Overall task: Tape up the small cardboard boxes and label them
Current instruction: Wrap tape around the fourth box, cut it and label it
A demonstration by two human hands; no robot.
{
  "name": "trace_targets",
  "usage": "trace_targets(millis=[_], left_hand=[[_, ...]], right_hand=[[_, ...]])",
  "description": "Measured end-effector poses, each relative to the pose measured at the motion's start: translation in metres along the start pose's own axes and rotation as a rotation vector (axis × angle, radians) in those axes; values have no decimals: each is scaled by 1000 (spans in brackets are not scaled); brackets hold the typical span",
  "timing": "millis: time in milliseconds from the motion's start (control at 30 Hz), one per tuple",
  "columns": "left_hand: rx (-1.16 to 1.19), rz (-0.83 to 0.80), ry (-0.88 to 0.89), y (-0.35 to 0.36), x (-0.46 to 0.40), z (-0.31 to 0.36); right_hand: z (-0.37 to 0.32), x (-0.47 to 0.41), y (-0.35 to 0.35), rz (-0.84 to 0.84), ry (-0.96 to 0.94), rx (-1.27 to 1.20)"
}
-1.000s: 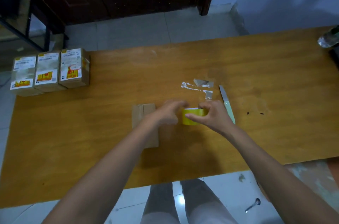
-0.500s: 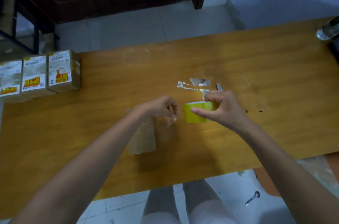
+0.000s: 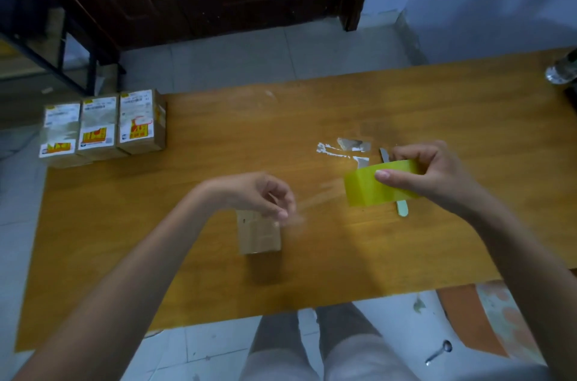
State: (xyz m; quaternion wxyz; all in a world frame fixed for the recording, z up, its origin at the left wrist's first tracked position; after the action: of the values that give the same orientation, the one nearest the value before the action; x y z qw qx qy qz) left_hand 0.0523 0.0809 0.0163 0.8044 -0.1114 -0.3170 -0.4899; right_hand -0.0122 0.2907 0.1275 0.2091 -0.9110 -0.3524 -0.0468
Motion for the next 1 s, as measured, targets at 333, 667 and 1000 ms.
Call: trace_targets(millis=[333, 667, 1000], left_hand=[[167, 251, -109, -4, 56, -93], [257, 554, -216, -22, 67, -138], [310, 778, -215, -31, 73, -147]], right_hand=[[55, -21, 83, -99, 153, -31], [84, -36, 118, -65, 323, 38], [99, -37, 121, 0, 354, 64]])
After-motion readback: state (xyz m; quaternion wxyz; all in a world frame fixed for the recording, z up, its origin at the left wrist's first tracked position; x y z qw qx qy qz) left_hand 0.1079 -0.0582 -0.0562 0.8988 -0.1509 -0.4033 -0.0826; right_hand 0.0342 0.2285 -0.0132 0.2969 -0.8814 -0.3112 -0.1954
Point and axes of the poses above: each hand's wrist, its own x-axis away from the middle knuckle, its own y-axis out of the palm, z = x × y, the point moved 9 cm from there along -x, towards the middle knuckle, and after that the axes turned 11 degrees about -z, right-handed, at the moved point
